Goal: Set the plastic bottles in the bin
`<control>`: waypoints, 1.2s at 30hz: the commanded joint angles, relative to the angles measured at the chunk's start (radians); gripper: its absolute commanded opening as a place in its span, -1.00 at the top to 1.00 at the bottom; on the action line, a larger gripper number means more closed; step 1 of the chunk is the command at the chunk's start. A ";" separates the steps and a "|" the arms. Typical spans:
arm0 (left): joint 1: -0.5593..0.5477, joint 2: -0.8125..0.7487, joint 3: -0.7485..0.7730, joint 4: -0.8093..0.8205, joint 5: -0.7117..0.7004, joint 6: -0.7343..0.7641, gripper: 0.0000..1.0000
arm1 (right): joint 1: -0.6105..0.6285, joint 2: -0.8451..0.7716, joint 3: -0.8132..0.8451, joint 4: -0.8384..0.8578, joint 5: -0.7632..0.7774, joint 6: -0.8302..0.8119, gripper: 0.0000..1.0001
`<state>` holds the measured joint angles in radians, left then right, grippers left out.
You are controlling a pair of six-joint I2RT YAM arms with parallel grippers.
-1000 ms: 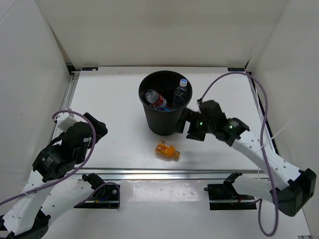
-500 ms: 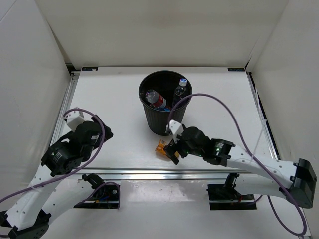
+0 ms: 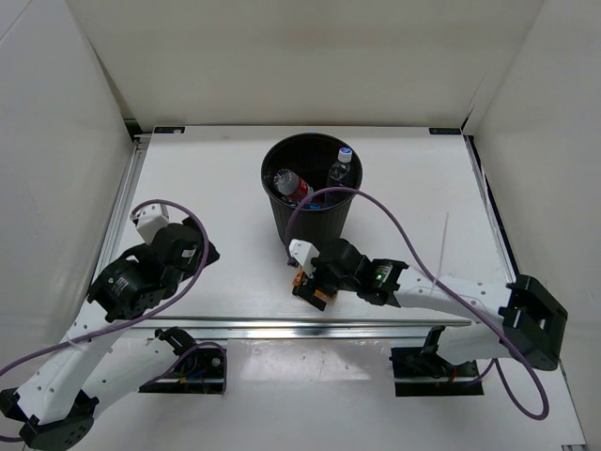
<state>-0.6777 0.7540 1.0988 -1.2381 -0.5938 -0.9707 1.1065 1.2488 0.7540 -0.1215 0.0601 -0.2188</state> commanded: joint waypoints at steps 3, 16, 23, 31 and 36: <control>0.000 0.004 0.044 -0.037 0.006 -0.019 -1.00 | -0.014 0.064 -0.010 0.115 -0.097 0.001 -0.91; 0.000 -0.036 0.027 -0.090 0.026 -0.104 -1.00 | -0.056 0.205 -0.015 0.122 -0.169 0.111 -0.60; 0.000 -0.067 -0.030 -0.090 0.017 -0.138 -1.00 | -0.056 0.198 0.016 0.004 -0.247 0.150 0.09; 0.000 -0.096 -0.073 -0.052 -0.003 -0.158 -1.00 | -0.034 0.020 0.114 -0.200 -0.195 0.171 0.52; 0.000 -0.096 -0.082 0.006 -0.003 -0.148 -1.00 | 0.012 -0.075 0.352 -0.354 -0.053 0.171 0.54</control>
<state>-0.6777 0.6628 1.0218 -1.2873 -0.5800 -1.1156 1.0992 1.2396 0.9653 -0.4049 -0.0891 -0.0544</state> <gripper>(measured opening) 0.998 0.681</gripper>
